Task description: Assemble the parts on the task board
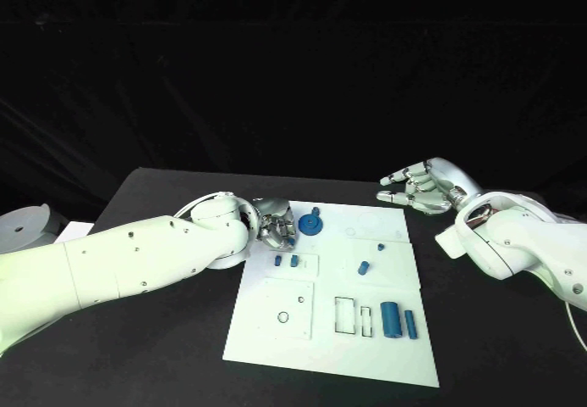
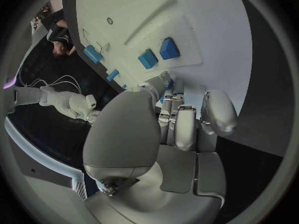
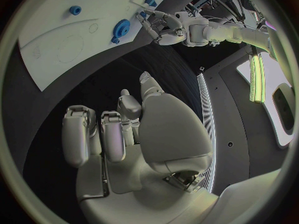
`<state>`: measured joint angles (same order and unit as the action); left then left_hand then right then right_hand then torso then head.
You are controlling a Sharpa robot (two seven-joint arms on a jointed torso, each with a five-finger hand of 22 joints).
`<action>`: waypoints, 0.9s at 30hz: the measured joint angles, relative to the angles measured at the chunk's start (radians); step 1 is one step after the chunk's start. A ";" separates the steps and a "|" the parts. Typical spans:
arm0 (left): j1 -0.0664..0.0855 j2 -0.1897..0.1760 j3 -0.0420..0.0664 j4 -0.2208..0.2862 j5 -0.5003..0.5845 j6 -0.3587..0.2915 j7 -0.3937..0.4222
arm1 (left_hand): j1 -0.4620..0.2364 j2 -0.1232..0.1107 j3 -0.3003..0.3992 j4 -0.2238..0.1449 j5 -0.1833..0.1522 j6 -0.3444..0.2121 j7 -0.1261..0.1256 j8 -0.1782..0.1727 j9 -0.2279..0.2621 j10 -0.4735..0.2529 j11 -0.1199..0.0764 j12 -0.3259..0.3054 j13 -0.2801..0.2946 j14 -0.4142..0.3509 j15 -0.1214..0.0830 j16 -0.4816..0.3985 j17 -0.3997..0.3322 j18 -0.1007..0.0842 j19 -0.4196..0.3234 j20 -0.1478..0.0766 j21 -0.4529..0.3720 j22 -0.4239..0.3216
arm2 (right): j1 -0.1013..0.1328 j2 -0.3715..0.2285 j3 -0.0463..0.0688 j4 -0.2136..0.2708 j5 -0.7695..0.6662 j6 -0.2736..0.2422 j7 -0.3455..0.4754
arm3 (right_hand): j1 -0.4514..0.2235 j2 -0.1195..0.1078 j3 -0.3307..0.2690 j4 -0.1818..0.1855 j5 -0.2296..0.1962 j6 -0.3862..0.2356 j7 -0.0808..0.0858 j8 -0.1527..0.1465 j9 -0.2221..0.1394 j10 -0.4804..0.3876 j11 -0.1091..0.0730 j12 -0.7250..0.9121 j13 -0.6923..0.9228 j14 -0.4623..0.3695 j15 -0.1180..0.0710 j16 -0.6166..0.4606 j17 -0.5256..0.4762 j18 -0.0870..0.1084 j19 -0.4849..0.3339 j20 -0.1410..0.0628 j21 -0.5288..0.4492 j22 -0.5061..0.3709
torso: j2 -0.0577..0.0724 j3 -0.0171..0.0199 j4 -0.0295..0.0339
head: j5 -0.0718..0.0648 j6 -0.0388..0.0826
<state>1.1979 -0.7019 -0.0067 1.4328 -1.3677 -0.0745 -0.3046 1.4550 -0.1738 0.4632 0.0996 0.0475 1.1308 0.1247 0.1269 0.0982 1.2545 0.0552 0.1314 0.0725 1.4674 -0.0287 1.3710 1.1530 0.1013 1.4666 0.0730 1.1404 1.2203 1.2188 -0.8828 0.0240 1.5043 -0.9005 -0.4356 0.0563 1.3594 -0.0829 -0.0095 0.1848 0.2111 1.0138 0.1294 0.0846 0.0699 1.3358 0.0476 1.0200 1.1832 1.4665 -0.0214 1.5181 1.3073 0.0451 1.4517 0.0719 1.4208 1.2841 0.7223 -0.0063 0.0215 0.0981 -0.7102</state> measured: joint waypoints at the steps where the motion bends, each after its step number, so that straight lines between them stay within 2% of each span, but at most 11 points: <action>1: 0.000 0.000 0.000 0.000 0.000 0.000 0.000 | 0.000 0.000 0.000 0.000 0.000 -0.003 0.003 -0.004 -0.002 0.000 0.000 -0.006 0.000 0.000 0.000 0.000 -0.001 0.000 0.000 0.000 -0.003 0.000 | 0.000 0.000 0.000 0.000 0.000 0.000 0.000 | 0.000 0.000 0.000 0.000 0.000 0.000 0.000 0.000 0.000 0.000 0.000 0.000 0.000 0.000 0.000 0.000 0.000 0.000 0.000 0.000 0.000 0.000 | 0.000 0.0001 0.0000 | 0.000 0.000; 14: -0.001 0.000 -0.001 0.002 -0.001 0.007 -0.010 | -0.011 -0.011 0.000 0.000 0.000 -0.035 0.034 -0.041 -0.021 -0.027 0.026 -0.039 -0.003 -0.003 0.012 0.000 -0.009 0.000 -0.004 0.004 -0.017 -0.008 | 0.000 0.000 0.000 0.000 0.000 0.001 0.000 | -0.004 0.004 0.000 0.000 0.000 0.000 0.000 0.000 0.000 0.000 0.000 0.000 0.000 0.000 0.000 0.000 0.001 0.000 0.000 0.000 0.000 0.000 | 0.000 0.0002 0.0000 | 0.001 -0.003; 25: -0.001 0.000 0.000 0.002 -0.002 0.011 -0.017 | -0.012 -0.012 0.000 -0.006 0.001 -0.043 0.036 -0.047 -0.027 -0.033 0.032 -0.049 -0.003 -0.003 0.017 -0.004 -0.017 0.000 -0.007 0.007 -0.023 -0.011 | 0.000 0.001 0.000 -0.001 0.000 0.001 0.000 | -0.004 0.004 0.000 0.000 0.000 0.000 0.000 0.000 0.000 0.000 0.000 0.000 0.000 0.000 0.000 0.000 0.001 0.000 0.000 0.000 0.000 0.000 | 0.000 0.0002 -0.0005 | 0.000 -0.004; 27: -0.001 0.000 0.000 0.002 -0.002 0.011 -0.017 | -0.019 -0.019 0.000 -0.006 0.001 -0.047 0.040 -0.053 -0.028 -0.041 0.034 -0.051 -0.003 -0.002 0.020 -0.004 -0.021 0.000 -0.004 0.011 -0.023 -0.011 | -0.001 0.001 0.000 -0.002 0.000 0.001 0.000 | -0.004 0.004 0.000 0.000 0.000 0.000 0.000 0.000 0.000 0.000 0.000 0.000 0.000 0.000 0.000 0.000 0.001 0.000 0.000 0.000 0.000 0.000 | 0.000 0.0003 -0.0005 | 0.000 -0.004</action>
<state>1.1969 -0.7021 -0.0069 1.4345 -1.3694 -0.0636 -0.3218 1.4360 -0.1928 0.4630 0.0941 0.0482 1.0835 0.1644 0.0742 0.0698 1.2135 0.0895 0.0807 0.0697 1.4656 -0.0085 1.3671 1.1317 0.1014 1.4630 0.0838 1.1179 1.2089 1.2182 -0.8817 0.0240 1.5026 -0.9005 -0.4342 0.0566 1.3553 -0.0787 -0.0095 0.1847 0.2111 1.0138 0.1294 0.0846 0.0699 1.3358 0.0476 1.0200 1.1833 1.4665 -0.0213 1.5181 1.3079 0.0452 1.4517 0.0719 1.4209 1.2841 0.7218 -0.0060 0.0210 0.0981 -0.7142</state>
